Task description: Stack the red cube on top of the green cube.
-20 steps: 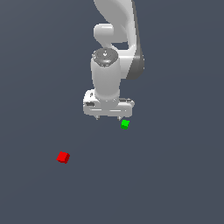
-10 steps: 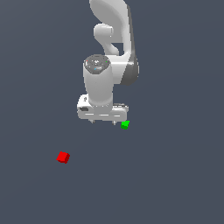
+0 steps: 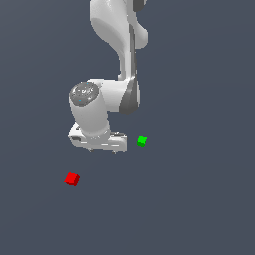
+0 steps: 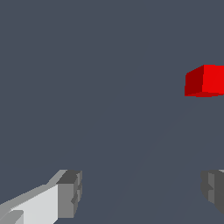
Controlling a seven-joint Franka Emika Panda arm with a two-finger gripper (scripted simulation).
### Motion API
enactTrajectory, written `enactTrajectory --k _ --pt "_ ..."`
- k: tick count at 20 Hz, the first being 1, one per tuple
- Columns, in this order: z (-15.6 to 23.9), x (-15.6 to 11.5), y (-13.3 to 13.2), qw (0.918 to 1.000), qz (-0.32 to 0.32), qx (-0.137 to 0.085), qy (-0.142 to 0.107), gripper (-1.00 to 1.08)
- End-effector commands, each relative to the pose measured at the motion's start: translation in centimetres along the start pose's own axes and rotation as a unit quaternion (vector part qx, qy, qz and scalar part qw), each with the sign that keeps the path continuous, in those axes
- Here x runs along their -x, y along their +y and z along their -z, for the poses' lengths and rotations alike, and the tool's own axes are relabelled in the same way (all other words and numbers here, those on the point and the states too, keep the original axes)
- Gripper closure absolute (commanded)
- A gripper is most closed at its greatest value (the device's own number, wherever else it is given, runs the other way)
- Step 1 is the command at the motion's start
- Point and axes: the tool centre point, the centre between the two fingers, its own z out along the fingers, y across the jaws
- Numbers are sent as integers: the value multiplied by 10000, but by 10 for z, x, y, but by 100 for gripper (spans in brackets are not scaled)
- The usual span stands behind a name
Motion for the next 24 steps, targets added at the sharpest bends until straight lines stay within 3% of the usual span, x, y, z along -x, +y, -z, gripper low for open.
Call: enactTrajectory --k 1,13,24 --pt "-9 -12 17 10000 -50 3 2 -92" --pt "-42 -59 83 9997 -249 6 9 -92" --pt "-60 -85 121 9993 -362 6 13 -92"
